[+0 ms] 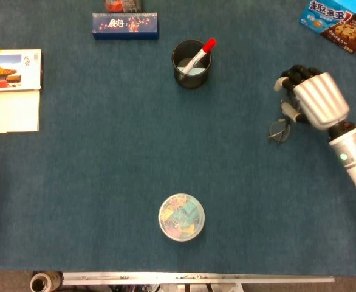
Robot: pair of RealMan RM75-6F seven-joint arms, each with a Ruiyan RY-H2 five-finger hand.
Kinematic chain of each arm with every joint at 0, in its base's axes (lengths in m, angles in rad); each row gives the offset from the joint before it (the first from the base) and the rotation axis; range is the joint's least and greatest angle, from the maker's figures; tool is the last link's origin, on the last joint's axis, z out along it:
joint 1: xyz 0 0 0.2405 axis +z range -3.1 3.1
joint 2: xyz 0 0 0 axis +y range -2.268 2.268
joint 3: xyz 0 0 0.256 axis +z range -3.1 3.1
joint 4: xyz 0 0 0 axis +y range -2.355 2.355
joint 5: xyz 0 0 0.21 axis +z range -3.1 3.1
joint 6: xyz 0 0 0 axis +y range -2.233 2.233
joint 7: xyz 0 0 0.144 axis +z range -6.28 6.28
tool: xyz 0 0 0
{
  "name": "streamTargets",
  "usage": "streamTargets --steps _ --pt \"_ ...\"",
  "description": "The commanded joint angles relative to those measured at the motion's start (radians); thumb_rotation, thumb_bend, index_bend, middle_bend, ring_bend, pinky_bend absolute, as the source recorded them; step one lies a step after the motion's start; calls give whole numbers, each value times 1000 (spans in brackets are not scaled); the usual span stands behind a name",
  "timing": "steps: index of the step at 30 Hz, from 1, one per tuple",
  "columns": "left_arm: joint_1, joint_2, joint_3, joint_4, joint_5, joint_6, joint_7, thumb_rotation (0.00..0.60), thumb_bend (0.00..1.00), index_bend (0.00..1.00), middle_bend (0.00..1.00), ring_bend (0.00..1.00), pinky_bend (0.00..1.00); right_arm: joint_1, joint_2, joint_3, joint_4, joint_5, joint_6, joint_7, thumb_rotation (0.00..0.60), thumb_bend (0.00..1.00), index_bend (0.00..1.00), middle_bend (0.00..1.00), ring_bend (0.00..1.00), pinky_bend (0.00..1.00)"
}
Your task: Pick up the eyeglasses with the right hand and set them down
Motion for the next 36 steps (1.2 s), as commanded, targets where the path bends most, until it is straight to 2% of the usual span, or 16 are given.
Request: streamTargets --steps 1,10,17,26,36 --pt "-6 6 -2 -5 1 -6 3 600 333 466 401 310 453 -38 127 18 -159 1 71 -88 600 276 428 393 278 418" --pt "-34 37 -13 -27 11 -25 13 600 333 466 401 310 453 -161 335 10 -435 60 146 -269 600 277 428 393 278 418" --pt "-58 36 -28 -16 -3 -49 12 600 333 466 401 310 453 -267 441 -4 -578 138 192 -362 600 277 428 393 278 418" --pt "-83 30 -59 7 -14 -46 4 600 333 466 401 310 453 -391 505 -12 -688 182 299 -411 600 279 428 393 278 418" --pt "-83 22 -84 21 -9 7 -5 600 333 466 396 311 453 -462 506 -22 -744 159 356 -408 600 280 428 393 278 418"
